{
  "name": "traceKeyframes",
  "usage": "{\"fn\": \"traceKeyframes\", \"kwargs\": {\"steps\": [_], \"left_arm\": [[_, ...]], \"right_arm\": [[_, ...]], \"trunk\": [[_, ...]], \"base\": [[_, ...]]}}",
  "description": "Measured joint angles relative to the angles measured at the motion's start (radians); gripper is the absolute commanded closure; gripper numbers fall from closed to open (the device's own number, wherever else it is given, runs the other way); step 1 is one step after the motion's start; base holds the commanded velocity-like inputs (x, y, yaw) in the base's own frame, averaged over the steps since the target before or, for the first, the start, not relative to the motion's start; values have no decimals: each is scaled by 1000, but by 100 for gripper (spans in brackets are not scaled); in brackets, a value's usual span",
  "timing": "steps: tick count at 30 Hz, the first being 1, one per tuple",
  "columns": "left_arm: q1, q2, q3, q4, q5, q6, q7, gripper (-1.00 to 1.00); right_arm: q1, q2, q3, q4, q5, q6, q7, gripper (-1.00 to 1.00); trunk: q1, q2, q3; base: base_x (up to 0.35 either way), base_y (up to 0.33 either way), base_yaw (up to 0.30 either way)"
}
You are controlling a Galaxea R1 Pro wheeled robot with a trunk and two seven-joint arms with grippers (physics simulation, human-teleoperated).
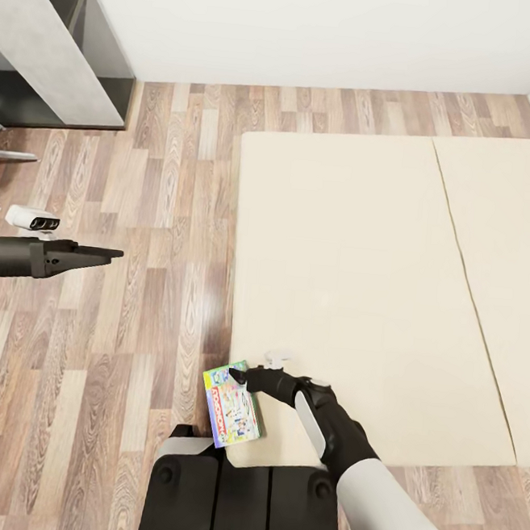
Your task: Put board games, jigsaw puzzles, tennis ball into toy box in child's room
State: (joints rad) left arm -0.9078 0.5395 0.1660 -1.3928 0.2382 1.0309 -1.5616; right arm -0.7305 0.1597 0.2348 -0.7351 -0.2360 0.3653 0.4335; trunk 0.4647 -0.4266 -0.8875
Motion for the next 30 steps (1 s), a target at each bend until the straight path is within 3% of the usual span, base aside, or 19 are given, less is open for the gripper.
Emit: {"fn": "traceKeyframes", "kwargs": {"steps": [9,22,30], "left_arm": [[0,0,0,3,0,0,0,-100],[1,0,0,29,0,0,0,-100],[3,0,0,77,-1,0,0,-100]], "right_arm": [[-3,-2,1,-98,-1,49,0,-100],[21,-27,0,-217,-13,135,0,-100],[90,-52,-1,-371,-18,206,2,-100]], "trunk": [[0,0,15],[0,0,36],[0,0,49]], "base": [[0,0,0],[0,0,0],[0,0,0]]}}
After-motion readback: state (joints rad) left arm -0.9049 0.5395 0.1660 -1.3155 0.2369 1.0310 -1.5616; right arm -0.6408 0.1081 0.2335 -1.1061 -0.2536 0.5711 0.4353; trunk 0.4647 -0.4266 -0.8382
